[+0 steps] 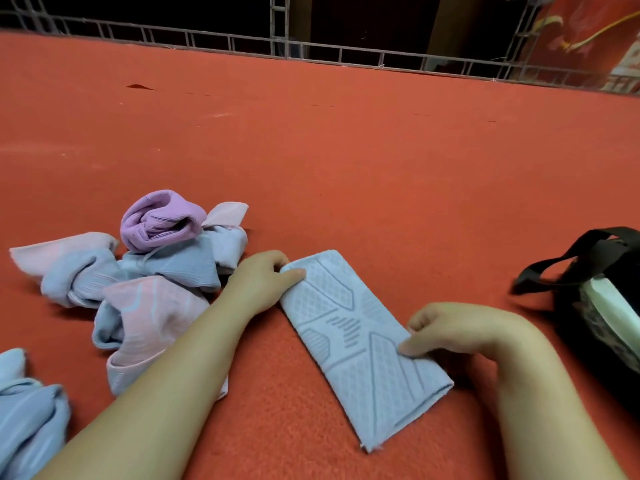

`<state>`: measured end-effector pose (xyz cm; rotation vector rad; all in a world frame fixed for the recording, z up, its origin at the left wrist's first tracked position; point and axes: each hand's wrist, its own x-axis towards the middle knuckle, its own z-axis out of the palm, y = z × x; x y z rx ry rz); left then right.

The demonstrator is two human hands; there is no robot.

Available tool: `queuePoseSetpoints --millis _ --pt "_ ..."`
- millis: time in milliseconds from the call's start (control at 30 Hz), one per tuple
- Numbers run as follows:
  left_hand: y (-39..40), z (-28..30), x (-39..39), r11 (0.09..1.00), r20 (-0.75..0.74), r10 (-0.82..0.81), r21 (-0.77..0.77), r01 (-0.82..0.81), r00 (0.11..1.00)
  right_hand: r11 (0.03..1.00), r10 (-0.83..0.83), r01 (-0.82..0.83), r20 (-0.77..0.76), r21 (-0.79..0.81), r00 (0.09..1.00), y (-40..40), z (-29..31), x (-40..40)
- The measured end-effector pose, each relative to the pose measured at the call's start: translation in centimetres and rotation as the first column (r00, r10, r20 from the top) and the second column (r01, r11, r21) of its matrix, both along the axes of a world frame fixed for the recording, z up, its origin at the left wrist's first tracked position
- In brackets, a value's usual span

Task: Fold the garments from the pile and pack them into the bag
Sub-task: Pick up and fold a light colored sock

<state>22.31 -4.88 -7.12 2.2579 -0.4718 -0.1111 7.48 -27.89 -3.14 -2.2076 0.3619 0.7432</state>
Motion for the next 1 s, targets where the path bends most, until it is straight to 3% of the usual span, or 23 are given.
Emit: queuePoseSetpoints --millis 100,200,267,400,533,633,767,867,1000 --pt "-0.2 0.5 -0.8 0.934 -0.125 -0.157 -0.342 0.106 0.98 0.983 -0.181 0.185 0.237 0.002 0.955 1.5 -0.5 1.3" --pt "-0.5 1.0 -1.1 0.894 -0.095 -0.172 -0.433 0.115 0.98 0.969 -0.237 0.247 0.409 0.03 0.881 3.8 -1.8 3.0" --pt "-0.6 1.1 -0.8 0.933 -0.054 -0.087 -0.354 0.062 0.995 0.965 -0.254 0.259 0.405 0.043 0.878 3.9 -2.2 3.2" --pt "-0.7 0.7 0.0 0.988 0.051 0.118 -0.11 -0.111 0.992 0.853 -0.485 0.357 0.323 0.381 0.813 2.2 -2.1 2.9" --pt "-0.6 0.0 -0.1 0.983 -0.027 0.176 0.055 -0.175 0.984 0.773 -0.591 0.41 0.315 0.484 0.743 2.6 -2.3 3.1" --pt "-0.6 0.0 0.0 0.985 -0.091 0.131 0.121 -0.12 0.987 0.761 -0.492 0.304 0.203 0.573 0.847 2.1 -2.3 2.7" --pt "-0.6 -0.1 -0.2 0.998 -0.24 0.033 -0.042 -0.044 0.97 0.71 -0.347 0.122 0.194 0.694 0.918 2.2 -2.4 2.3" --pt "-0.8 0.1 -1.0 0.971 -0.333 -0.069 -0.241 -0.014 0.94 0.654 -0.391 0.063 0.265 0.754 0.881 2.4 -2.7 2.2" --pt "-0.7 0.9 -1.4 0.879 -0.496 -0.17 -0.467 -0.097 0.852 0.562 -0.432 -0.049 0.344 0.826 0.834 2.4 -1.7 1.1"
